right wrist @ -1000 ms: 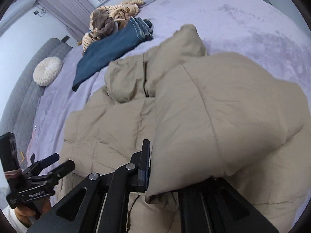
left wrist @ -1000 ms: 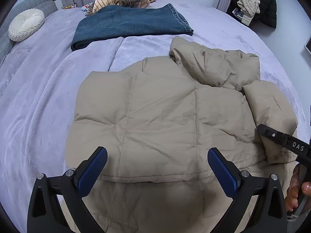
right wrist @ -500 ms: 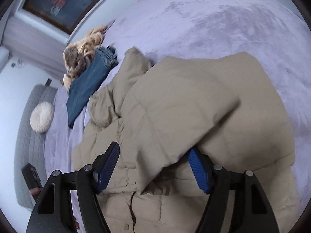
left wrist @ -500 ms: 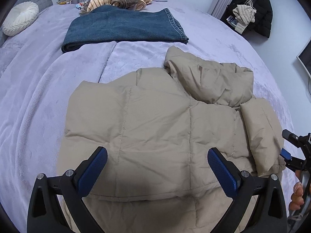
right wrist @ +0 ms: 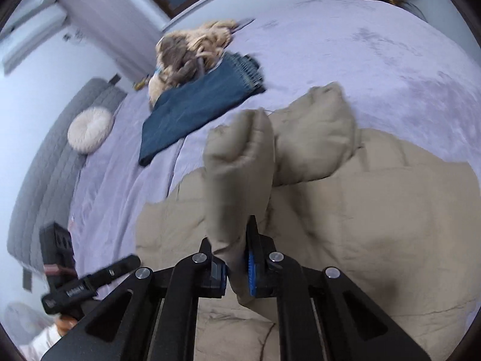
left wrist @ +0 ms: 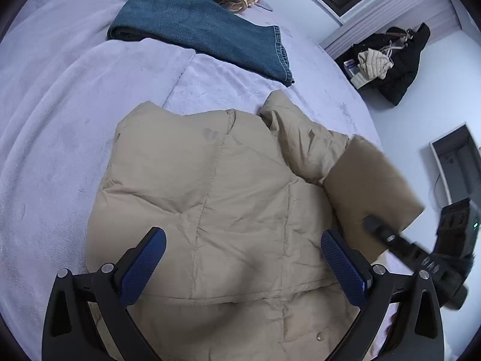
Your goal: Fold large clothes
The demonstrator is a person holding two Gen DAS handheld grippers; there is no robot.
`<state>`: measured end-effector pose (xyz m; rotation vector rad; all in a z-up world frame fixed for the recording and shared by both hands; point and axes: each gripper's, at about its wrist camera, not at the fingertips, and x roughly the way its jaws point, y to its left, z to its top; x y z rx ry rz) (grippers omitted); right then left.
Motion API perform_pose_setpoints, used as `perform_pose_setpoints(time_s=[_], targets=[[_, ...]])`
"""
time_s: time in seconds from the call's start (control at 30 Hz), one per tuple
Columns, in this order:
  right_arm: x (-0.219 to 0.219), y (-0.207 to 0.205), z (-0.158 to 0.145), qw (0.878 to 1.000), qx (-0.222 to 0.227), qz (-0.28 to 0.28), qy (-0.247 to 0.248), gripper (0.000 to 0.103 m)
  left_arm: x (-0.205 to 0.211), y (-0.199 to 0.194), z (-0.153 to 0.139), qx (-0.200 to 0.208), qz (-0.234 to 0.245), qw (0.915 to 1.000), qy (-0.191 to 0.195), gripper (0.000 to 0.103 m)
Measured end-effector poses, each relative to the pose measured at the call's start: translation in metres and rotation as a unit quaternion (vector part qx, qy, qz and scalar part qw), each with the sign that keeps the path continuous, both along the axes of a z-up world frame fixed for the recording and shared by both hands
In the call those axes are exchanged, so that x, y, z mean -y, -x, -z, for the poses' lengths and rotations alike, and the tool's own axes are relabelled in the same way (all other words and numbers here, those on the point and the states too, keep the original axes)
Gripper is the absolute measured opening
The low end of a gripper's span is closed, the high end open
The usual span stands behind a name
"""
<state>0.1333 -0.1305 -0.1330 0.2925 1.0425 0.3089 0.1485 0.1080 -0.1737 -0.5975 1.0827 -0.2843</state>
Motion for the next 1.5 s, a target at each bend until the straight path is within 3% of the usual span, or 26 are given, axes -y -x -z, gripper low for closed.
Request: perform_pose_setpoints(time_s=[0.03, 0.1, 0.17, 0.3, 0.43, 0.53, 0.67, 0.7, 0.77, 0.83, 0.87, 0.9, 0.93, 0.97, 1.07, 1.13, 1.27, 1.37, 1.47, 1.5], targets=[[-0.017, 0.001, 0.008, 1.000, -0.014, -0.017, 0.021, 0.019, -0.003, 0.000, 0.001, -0.003, -0.001, 0.9998, 0.018, 0.103], [-0.037, 0.005, 0.022, 0.997, -0.041, -0.038, 0.045, 0.055, -0.005, -0.001, 0.002, -0.005, 0.001, 0.9984, 0.056, 0.103], [-0.039, 0.013, 0.027, 0.997, -0.054, -0.047, 0.031, 0.065, -0.001, -0.003, 0.003, -0.006, 0.013, 0.9967, 0.080, 0.103], [-0.003, 0.035, 0.027, 0.997, -0.076, -0.021, 0.008, 0.066, 0.018, -0.011, 0.008, -0.014, 0.040, 0.9953, 0.087, 0.103], [0.074, 0.063, 0.038, 0.990, -0.116, 0.061, -0.043, 0.067, 0.047, -0.025, 0.020, -0.030, 0.067, 0.9934, 0.088, 0.103], [0.140, 0.087, 0.052, 0.973, -0.140, 0.153, -0.096, 0.067, 0.073, -0.034, 0.028, -0.037, 0.082, 0.9943, 0.056, 0.103], [0.212, 0.113, 0.065, 0.937, -0.129, 0.269, -0.183, 0.067, 0.100, -0.044, 0.033, -0.036, 0.085, 0.9954, 0.026, 0.103], [0.227, 0.116, 0.067, 0.926, -0.120, 0.296, -0.202, 0.067, 0.106, -0.045, 0.033, -0.035, 0.084, 0.9956, 0.020, 0.099], [0.247, 0.118, 0.072, 0.908, -0.108, 0.335, -0.228, 0.067, 0.114, -0.047, 0.031, -0.032, 0.085, 0.9958, 0.010, 0.076], [0.260, 0.114, 0.075, 0.895, -0.103, 0.359, -0.243, 0.067, 0.119, -0.048, 0.030, -0.035, 0.096, 0.9947, -0.005, 0.014], [0.263, 0.111, 0.076, 0.893, -0.103, 0.362, -0.246, 0.060, 0.119, -0.046, 0.028, -0.030, 0.098, 0.9947, -0.009, 0.013], [0.263, 0.107, 0.075, 0.897, -0.102, 0.358, -0.239, 0.028, 0.116, -0.042, 0.023, -0.018, 0.092, 0.9955, -0.015, 0.013], [0.261, 0.100, 0.071, 0.907, -0.100, 0.345, -0.221, 0.012, 0.111, -0.036, 0.017, -0.002, 0.088, 0.9959, -0.022, 0.013], [0.259, 0.096, 0.065, 0.917, -0.093, 0.331, -0.201, 0.008, 0.106, -0.030, 0.013, 0.008, 0.083, 0.9961, -0.029, 0.013], [0.248, 0.078, 0.050, 0.947, -0.076, 0.274, -0.149, 0.007, 0.089, -0.019, 0.020, 0.003, 0.071, 0.9962, -0.051, 0.013], [0.240, 0.071, 0.055, 0.957, -0.084, 0.252, -0.114, 0.007, 0.083, -0.020, 0.034, -0.014, 0.069, 0.9958, -0.058, 0.013], [0.237, 0.065, 0.085, 0.961, -0.111, 0.241, -0.083, 0.007, 0.088, -0.017, 0.048, -0.005, 0.080, 0.9922, -0.095, 0.013], [0.237, 0.068, 0.085, 0.960, -0.116, 0.241, -0.083, 0.008, 0.090, -0.014, 0.042, -0.005, 0.074, 0.9903, -0.118, 0.014], [0.234, 0.077, 0.070, 0.966, -0.126, 0.216, -0.061, 0.016, 0.084, -0.007, 0.027, -0.001, 0.061, 0.9861, -0.154, 0.038], [0.233, 0.082, 0.062, 0.969, -0.125, 0.209, -0.049, 0.023, 0.079, -0.003, 0.019, 0.010, 0.050, 0.9848, -0.166, 0.053]])
